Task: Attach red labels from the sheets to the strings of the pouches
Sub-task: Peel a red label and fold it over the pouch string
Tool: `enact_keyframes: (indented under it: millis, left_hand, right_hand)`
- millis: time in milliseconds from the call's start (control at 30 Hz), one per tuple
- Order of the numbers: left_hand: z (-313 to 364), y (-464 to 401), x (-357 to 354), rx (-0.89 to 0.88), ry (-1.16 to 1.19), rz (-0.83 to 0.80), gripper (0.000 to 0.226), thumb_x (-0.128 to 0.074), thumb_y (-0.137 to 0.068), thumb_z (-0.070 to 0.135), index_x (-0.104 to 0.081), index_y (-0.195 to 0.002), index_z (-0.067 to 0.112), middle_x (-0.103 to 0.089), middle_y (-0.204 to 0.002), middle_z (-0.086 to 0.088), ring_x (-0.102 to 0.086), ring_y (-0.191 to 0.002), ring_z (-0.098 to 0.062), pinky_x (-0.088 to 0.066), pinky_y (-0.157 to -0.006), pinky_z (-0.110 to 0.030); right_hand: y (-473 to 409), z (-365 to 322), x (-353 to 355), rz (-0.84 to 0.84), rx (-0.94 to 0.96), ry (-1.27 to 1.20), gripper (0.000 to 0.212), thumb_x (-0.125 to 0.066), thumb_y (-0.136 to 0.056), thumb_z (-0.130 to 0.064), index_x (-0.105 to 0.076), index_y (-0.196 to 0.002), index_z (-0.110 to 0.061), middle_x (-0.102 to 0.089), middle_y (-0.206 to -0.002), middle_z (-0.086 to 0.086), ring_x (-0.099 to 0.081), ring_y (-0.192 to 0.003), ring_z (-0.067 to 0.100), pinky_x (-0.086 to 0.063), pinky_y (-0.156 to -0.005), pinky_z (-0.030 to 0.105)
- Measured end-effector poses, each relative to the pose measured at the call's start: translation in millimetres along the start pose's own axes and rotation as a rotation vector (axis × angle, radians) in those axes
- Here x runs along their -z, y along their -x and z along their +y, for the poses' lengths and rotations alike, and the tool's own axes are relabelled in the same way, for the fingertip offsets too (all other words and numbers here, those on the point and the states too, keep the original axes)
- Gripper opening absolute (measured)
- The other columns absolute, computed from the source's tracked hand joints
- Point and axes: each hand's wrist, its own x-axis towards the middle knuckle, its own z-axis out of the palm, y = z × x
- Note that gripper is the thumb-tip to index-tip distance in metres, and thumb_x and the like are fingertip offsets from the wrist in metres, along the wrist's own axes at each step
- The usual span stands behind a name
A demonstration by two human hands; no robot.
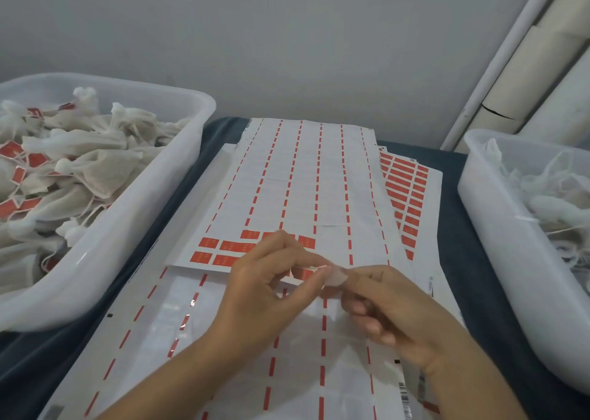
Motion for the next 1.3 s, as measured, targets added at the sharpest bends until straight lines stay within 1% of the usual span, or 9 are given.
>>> enact_keyframes:
  millis: [100, 233, 300, 433, 667, 833, 1133, 1233, 1300]
  left_hand:
    - [-2.0, 2.5, -1.5, -0.040, -0.034, -0.045, 0.017, -0.070, -0.075, 0.030, -0.064, -0.090, 0.034, -0.054, -0.083, 0.026, -0.054, -0.078, 0.004, -0.042, -0.058, -0.003]
    - [-3.6, 0.2, -1.1, 0.022, -0.058, -0.041, 0.024, -0.062, -0.076, 0.041, -0.055, -0.099, 0.045, -0.053, -0.086, 0.025, -0.053, -0.082, 0.002, -0.042, -0.060, -0.003]
    - [-4.2, 0.2, -1.0, 0.028, -0.056, -0.042, 0.027, -0.059, -0.076, 0.043, -0.052, -0.102, 0.049, -0.053, -0.088, 0.025, -0.052, -0.084, 0.002, -0.042, -0.060, -0.002]
    - [-4.2, 0.9, -2.8, 0.008, -0.079, -0.035, 0.034, -0.063, -0.078, 0.033, -0.050, -0.106, 0.047, -0.051, -0.085, 0.026, -0.050, -0.084, 0.006, -0.041, -0.060, -0.001]
    - [-3.3, 1.7, -3.2, -0.029, -0.081, -0.050, 0.038, -0.064, -0.075, 0.023, -0.052, -0.105, 0.044, -0.050, -0.087, 0.028, -0.052, -0.089, 0.003, -0.045, -0.063, -0.003]
    - [-3.6, 1.8, -3.6, -0.050, -0.092, -0.067, 0.036, -0.064, -0.076, 0.022, -0.055, -0.108, 0.036, -0.049, -0.089, 0.027, -0.052, -0.088, 0.001, -0.045, -0.064, -0.003]
    - [-3.4, 2.7, -3.6, -0.051, -0.090, -0.101, 0.045, -0.064, -0.076, 0.023, -0.048, -0.114, 0.040, -0.049, -0.090, 0.026, -0.052, -0.089, -0.002, -0.049, -0.064, -0.007]
    - [-3.1, -1.4, 2.3, 0.058, -0.036, -0.128, 0.033, -0.062, -0.082, 0.035, -0.052, -0.112, 0.044, -0.054, -0.086, 0.025, -0.053, -0.086, 0.002, -0.044, -0.062, -0.004]
    - [-3.9, -6.1, 6.7, 0.188, 0.006, -0.154, 0.021, -0.057, -0.077, 0.041, -0.057, -0.097, 0.045, -0.059, -0.079, 0.026, -0.055, -0.084, 0.003, -0.043, -0.064, -0.004]
  right_hand:
    - [-0.7, 1.2, -1.1, 0.021, 0.027, -0.064, 0.021, -0.071, -0.062, -0.041, -0.074, -0.063, -0.020, -0.046, -0.048, -0.002, -0.036, -0.033, 0.005, -0.026, -0.036, 0.015]
    - [-5.6, 4.5, -3.7, 0.437, 0.262, -0.169, 0.025, -0.068, -0.067, -0.037, -0.072, -0.082, -0.018, -0.056, -0.052, 0.002, -0.046, -0.036, 0.009, -0.037, -0.036, 0.013]
    - [-5.7, 3.8, -7.9, 0.580, 0.431, -0.132, 0.036, -0.066, -0.066, -0.042, -0.065, -0.098, -0.026, -0.067, -0.065, -0.004, -0.060, -0.050, 0.009, -0.045, -0.042, 0.013]
    - [-5.3, 3.2, -24.8, 0.471, 0.581, 0.120, 0.064, -0.076, -0.062, -0.047, -0.043, -0.116, -0.044, -0.065, -0.097, -0.027, -0.063, -0.091, -0.002, -0.049, -0.066, 0.007]
    - [-8.7, 8.2, -24.3, 0.403, 0.530, 0.021, 0.065, -0.070, -0.060, -0.034, -0.039, -0.115, -0.047, -0.069, -0.089, -0.024, -0.065, -0.088, -0.005, -0.048, -0.060, 0.007]
    - [-9.0, 10.8, -22.8, 0.374, 0.518, -0.024, 0.062, -0.069, -0.062, -0.031, -0.041, -0.115, -0.046, -0.072, -0.086, -0.016, -0.067, -0.087, 0.001, -0.051, -0.059, 0.011]
    - [-9.5, 11.3, -23.8, 0.384, 0.524, -0.034, 0.066, -0.069, -0.059, -0.034, -0.039, -0.116, -0.046, -0.072, -0.086, -0.013, -0.067, -0.088, 0.001, -0.049, -0.061, 0.008]
    - [-8.4, 10.6, -21.3, 0.409, 0.561, -0.051, 0.066, -0.070, -0.060, -0.032, -0.040, -0.117, -0.043, -0.073, -0.085, -0.009, -0.068, -0.086, 0.005, -0.050, -0.067, 0.008]
    - [-7.6, 8.7, -18.6, 0.449, 0.586, -0.029, 0.065, -0.071, -0.061, -0.031, -0.040, -0.116, -0.043, -0.072, -0.085, -0.011, -0.068, -0.084, 0.006, -0.051, -0.070, 0.008]
